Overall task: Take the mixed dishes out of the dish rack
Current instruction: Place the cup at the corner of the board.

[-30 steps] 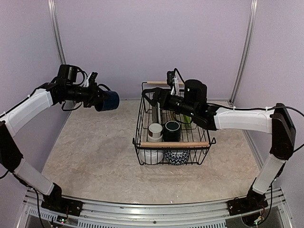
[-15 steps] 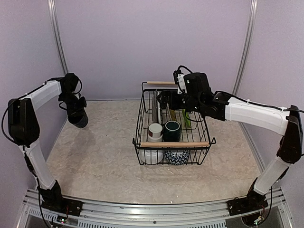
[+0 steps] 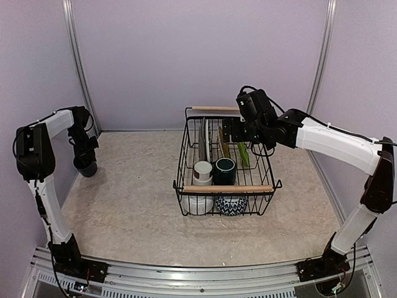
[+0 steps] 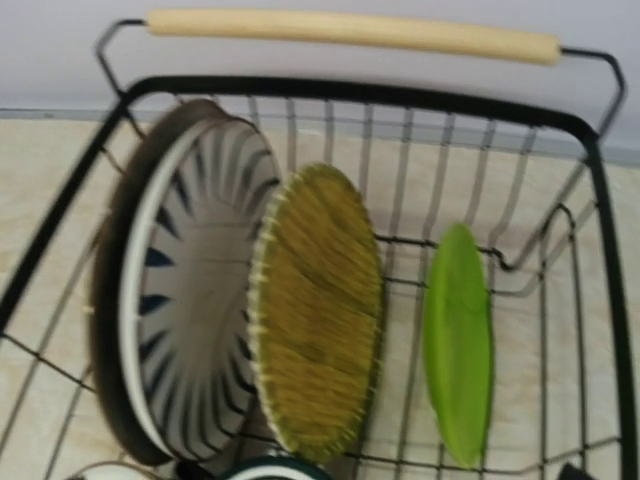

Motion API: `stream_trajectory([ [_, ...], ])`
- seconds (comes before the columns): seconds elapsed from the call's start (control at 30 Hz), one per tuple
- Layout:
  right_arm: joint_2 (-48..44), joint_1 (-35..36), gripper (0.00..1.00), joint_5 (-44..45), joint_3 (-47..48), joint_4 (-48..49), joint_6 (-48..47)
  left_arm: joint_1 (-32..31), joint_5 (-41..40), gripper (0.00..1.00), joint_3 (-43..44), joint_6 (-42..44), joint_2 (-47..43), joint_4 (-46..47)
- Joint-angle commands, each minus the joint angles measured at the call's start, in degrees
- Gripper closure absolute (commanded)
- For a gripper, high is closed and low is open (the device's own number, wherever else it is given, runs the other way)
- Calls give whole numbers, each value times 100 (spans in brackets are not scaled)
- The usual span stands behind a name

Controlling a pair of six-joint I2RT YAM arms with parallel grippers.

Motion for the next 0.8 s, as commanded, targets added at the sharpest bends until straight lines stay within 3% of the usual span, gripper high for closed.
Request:
stream_trajectory([
  [0.0, 227, -14, 0, 486, 406, -823, 454, 57, 49, 100, 265, 135, 151, -76],
  [0.23, 121, -15, 0, 362, 361, -767, 24, 86, -11, 100, 392, 152, 475, -141],
  [0.53, 6, -13, 0, 470, 186, -715, -211, 79, 49, 92, 380, 143, 602, -139],
  [0.77, 112, -11, 0, 472, 269, -802, -166, 76, 71, 78, 390, 142, 557, -153],
])
